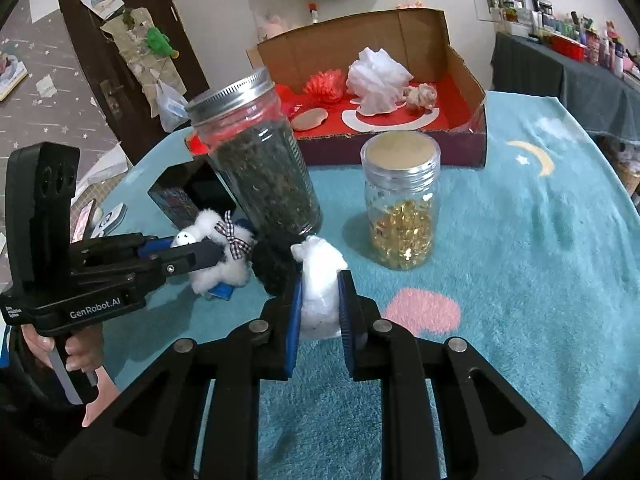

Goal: Organize soft objects
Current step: 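Carry the white cloth with the right tool while the left tool carries the bunny keychain to the box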

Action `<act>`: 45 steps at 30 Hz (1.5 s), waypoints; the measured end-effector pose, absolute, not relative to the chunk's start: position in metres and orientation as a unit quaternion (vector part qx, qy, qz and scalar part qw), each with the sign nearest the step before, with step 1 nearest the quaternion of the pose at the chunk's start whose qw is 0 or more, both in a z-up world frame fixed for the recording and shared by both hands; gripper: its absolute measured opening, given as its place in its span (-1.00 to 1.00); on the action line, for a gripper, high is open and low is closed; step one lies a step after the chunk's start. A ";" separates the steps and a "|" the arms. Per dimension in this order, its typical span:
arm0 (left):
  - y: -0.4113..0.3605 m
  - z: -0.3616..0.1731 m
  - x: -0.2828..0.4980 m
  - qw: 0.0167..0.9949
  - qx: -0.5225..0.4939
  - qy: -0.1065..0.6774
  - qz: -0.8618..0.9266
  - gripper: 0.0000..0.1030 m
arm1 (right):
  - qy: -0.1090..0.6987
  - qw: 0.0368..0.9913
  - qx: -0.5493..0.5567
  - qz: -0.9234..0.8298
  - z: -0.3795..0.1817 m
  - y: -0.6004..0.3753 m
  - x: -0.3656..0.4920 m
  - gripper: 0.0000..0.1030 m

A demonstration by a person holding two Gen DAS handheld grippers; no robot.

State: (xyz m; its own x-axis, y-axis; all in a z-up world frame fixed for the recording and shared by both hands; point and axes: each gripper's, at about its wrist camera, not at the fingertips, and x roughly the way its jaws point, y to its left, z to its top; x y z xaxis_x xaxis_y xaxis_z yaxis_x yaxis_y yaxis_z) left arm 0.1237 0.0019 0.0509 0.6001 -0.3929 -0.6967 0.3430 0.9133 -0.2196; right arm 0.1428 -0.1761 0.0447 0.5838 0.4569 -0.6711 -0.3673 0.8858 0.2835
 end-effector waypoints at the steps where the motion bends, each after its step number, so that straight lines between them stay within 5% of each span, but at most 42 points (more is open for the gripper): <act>1: 0.003 0.052 0.123 0.894 -0.033 0.396 -0.207 -0.65 | 0.393 0.888 0.057 0.231 0.045 -0.176 0.143 -0.68; 45: 0.129 0.053 0.112 0.914 -0.082 0.388 -0.087 -0.65 | 0.423 0.884 0.072 0.184 0.037 -0.221 0.149 -0.68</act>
State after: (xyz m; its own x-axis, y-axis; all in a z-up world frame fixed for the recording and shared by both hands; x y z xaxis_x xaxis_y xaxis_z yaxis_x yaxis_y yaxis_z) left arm 0.1119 0.1294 0.0531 0.6842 -0.2221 -0.6946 0.0947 0.9715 -0.2173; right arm 0.1492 -0.2209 0.0365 0.5746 0.3873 -0.7210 -0.2653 0.9215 0.2836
